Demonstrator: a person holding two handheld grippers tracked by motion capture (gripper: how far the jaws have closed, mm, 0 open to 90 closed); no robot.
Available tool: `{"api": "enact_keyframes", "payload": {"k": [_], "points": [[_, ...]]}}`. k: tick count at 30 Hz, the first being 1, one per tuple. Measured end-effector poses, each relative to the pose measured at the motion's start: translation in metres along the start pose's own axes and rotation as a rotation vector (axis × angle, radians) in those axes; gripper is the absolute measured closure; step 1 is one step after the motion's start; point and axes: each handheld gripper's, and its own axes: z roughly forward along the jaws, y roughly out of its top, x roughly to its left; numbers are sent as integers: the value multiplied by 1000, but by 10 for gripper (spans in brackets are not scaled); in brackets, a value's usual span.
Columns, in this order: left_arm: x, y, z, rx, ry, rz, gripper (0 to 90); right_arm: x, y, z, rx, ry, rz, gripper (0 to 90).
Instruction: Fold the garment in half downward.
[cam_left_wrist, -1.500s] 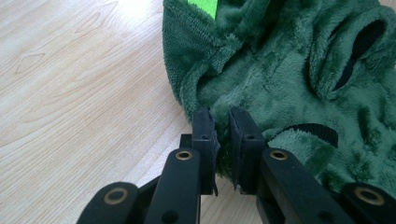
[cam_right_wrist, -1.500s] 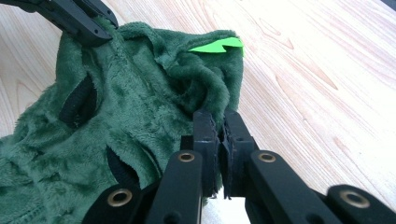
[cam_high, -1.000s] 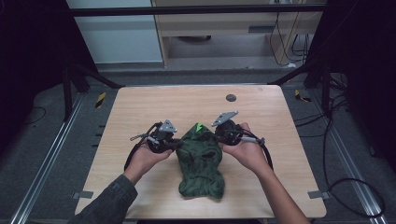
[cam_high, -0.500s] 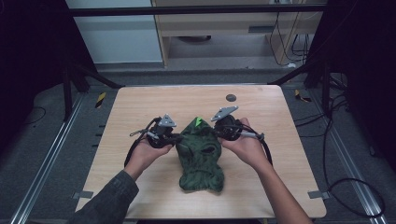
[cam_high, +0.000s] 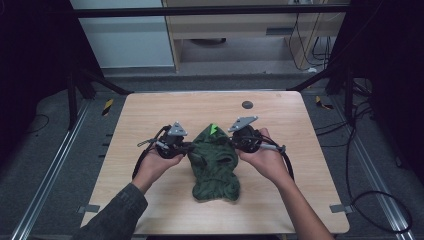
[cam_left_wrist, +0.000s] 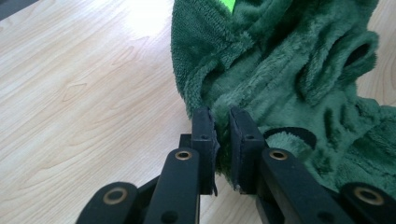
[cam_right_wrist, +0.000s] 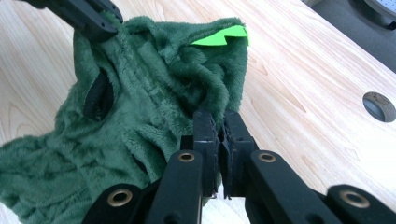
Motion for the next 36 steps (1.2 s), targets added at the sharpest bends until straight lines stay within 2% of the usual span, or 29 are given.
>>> {"api": "enact_keyframes", "payload": {"k": [3, 6, 11, 12, 17, 22, 25, 36], "points": [[0, 4, 1, -2, -1, 6, 815, 0, -5, -1, 8, -8, 0, 861], [5, 15, 1, 0, 1, 7, 816, -5, -5, -1, 0, -16, 16, 861], [3, 21, 0, -5, 7, 23, 816, -11, -3, -2, -12, -17, 27, 861], [1, 20, 0, -1, 10, 33, 816, -10, -3, -4, -20, -11, 25, 861], [-4, 13, 0, -4, 4, 31, 816, -4, -5, -7, -14, -15, 6, 860], [-11, 2, -4, -7, -11, 42, 816, 5, -17, -9, -5, -11, -11, 860], [-15, -5, -2, -2, -22, 45, 816, 11, -28, -9, -4, -6, -9, 860], [-27, -15, -3, -21, -22, 55, 816, 20, -41, -11, -17, 1, -2, 859]]}}
